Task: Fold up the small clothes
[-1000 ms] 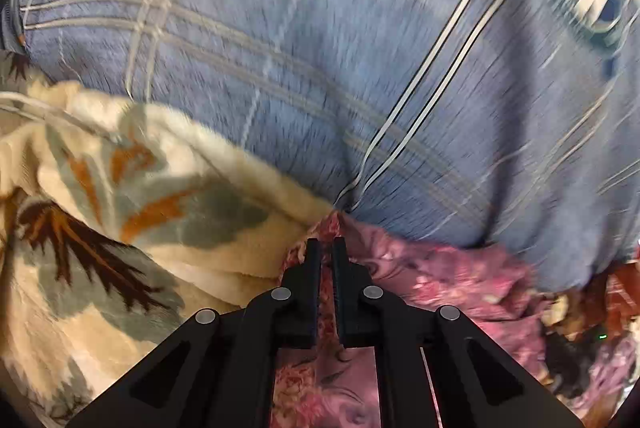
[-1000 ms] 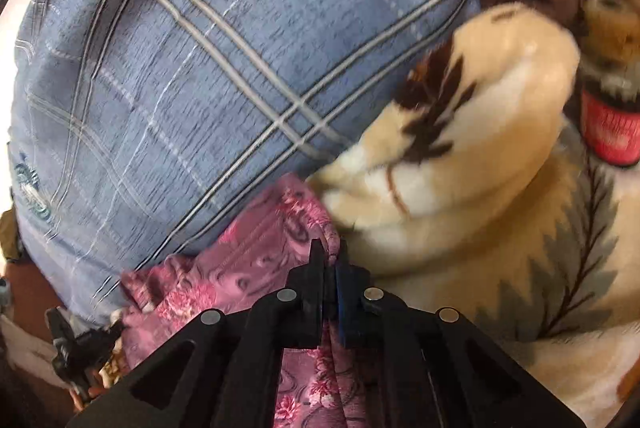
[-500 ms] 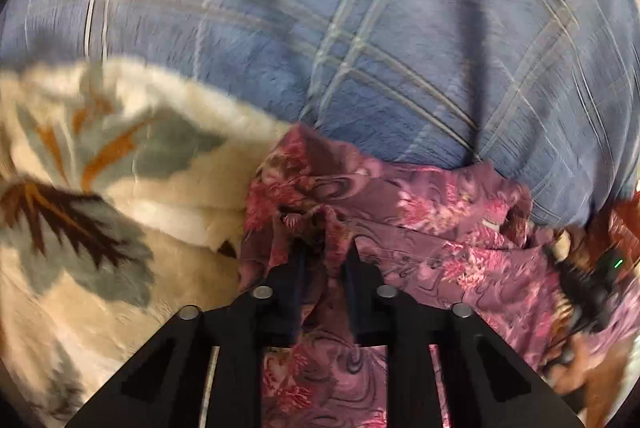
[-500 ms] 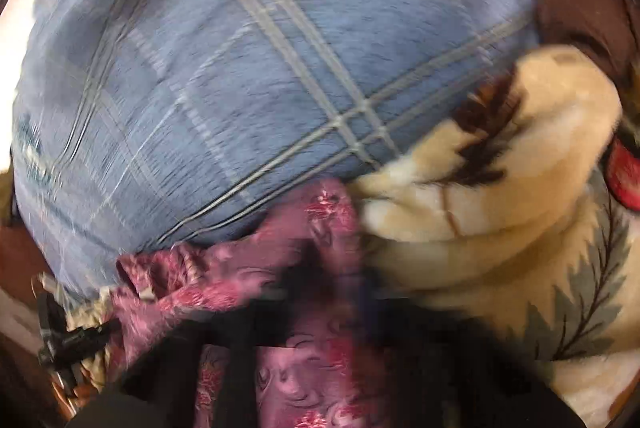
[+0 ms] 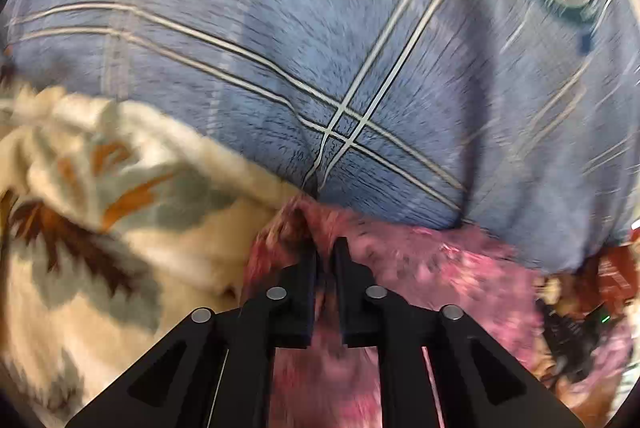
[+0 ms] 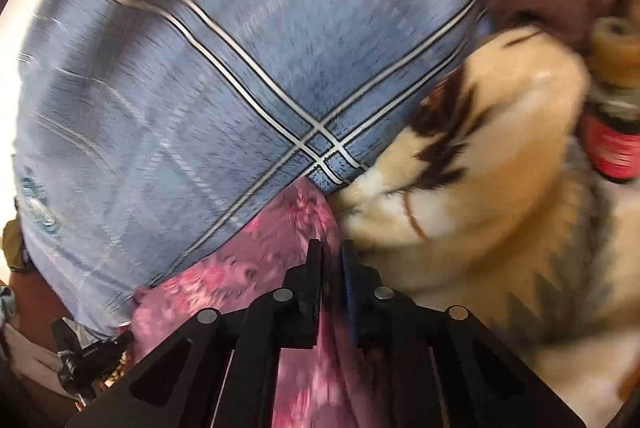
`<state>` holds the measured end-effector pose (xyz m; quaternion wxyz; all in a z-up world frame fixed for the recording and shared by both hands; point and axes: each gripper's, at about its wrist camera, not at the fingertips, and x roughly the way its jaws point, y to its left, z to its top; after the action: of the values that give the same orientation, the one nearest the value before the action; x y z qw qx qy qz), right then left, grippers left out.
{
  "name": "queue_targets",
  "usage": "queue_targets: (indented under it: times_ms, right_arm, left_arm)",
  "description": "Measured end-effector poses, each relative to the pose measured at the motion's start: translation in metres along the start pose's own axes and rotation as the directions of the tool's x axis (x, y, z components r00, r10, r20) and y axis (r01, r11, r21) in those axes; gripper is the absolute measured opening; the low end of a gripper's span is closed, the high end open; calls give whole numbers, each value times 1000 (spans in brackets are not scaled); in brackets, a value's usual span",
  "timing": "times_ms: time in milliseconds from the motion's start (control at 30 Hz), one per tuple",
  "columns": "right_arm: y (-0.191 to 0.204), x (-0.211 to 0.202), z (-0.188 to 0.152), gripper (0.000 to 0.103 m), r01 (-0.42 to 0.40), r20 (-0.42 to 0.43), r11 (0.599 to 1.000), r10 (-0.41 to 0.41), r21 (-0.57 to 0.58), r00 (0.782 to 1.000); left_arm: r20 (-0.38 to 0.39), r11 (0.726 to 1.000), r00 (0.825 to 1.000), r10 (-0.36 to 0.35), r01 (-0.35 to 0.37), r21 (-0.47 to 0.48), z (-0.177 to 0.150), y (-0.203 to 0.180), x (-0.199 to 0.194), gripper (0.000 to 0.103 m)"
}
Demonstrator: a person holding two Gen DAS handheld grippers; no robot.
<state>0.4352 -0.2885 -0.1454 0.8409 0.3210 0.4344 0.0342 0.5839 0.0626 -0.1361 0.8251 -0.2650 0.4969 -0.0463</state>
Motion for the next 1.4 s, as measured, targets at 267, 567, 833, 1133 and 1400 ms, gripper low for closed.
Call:
queue_targets:
  times_ms: [267, 567, 833, 1133, 1400]
  right_arm:
    - [-76, -143, -76, 60, -50, 20, 999, 49, 15, 999]
    - [-87, -114, -129, 32, -96, -49, 989, 102, 111, 994]
    - [-95, -141, -120, 9, -104, -16, 991, 106, 84, 994]
    - [-95, -134, -138, 29, -87, -59, 989, 94, 116, 994]
    - [-95, -122, -153, 35, -155, -93, 960, 181, 234, 979]
  left_arm:
    - [81, 982, 985, -154, 162, -101, -112, 59, -129, 54]
    - [-72, 944, 977, -203, 176, -279, -180, 88, -109, 45]
    - [62, 962, 998, 27, -9, -273, -150, 102, -129, 7]
    - [76, 900, 976, -205, 218, -377, -185, 129, -150, 56]
    - [-56, 919, 982, -182, 149, -366, -205, 98, -94, 57]
